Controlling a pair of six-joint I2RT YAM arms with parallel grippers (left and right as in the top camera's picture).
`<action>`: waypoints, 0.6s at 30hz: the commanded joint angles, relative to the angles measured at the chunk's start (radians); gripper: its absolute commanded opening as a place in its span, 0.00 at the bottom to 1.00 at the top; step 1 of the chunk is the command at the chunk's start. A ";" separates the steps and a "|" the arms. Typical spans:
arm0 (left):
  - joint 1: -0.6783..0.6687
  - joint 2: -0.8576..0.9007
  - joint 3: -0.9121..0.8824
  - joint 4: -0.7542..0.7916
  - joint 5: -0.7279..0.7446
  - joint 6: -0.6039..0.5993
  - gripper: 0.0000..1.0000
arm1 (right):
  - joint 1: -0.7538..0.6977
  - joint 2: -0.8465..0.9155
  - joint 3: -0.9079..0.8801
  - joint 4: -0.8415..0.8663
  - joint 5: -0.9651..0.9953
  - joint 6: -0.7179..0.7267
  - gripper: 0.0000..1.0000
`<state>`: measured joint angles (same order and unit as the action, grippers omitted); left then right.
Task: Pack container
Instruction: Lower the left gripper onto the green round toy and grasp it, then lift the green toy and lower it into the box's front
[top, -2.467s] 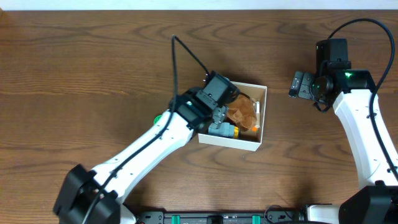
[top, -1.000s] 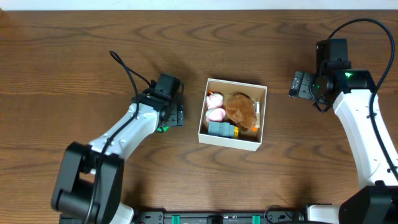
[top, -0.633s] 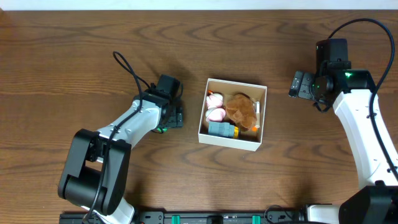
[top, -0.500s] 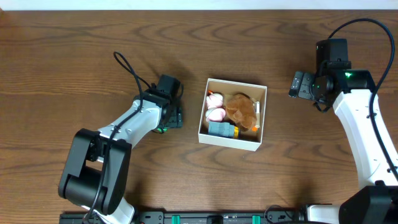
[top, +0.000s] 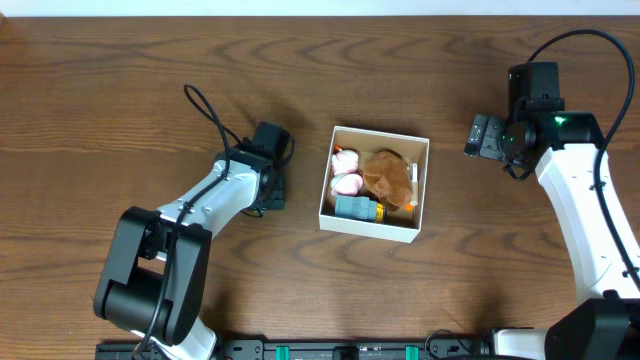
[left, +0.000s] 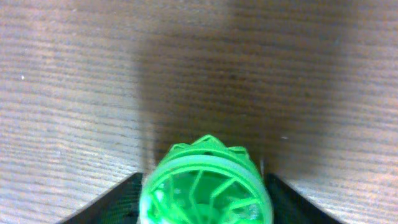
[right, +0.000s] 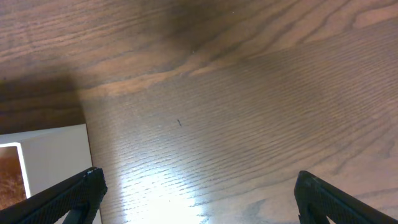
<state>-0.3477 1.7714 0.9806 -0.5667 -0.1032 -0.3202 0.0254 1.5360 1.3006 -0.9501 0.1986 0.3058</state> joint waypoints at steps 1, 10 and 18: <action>0.004 0.010 -0.007 -0.008 -0.008 0.009 0.50 | -0.005 -0.006 0.011 -0.001 0.007 -0.007 0.99; 0.004 0.005 0.003 -0.008 -0.008 0.009 0.49 | -0.005 -0.006 0.011 -0.001 0.007 -0.007 0.99; 0.004 -0.119 0.068 -0.075 -0.008 0.008 0.49 | -0.005 -0.006 0.011 -0.001 0.007 -0.007 0.99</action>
<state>-0.3477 1.7332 0.9997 -0.6300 -0.1040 -0.3145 0.0254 1.5360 1.3006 -0.9501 0.1986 0.3058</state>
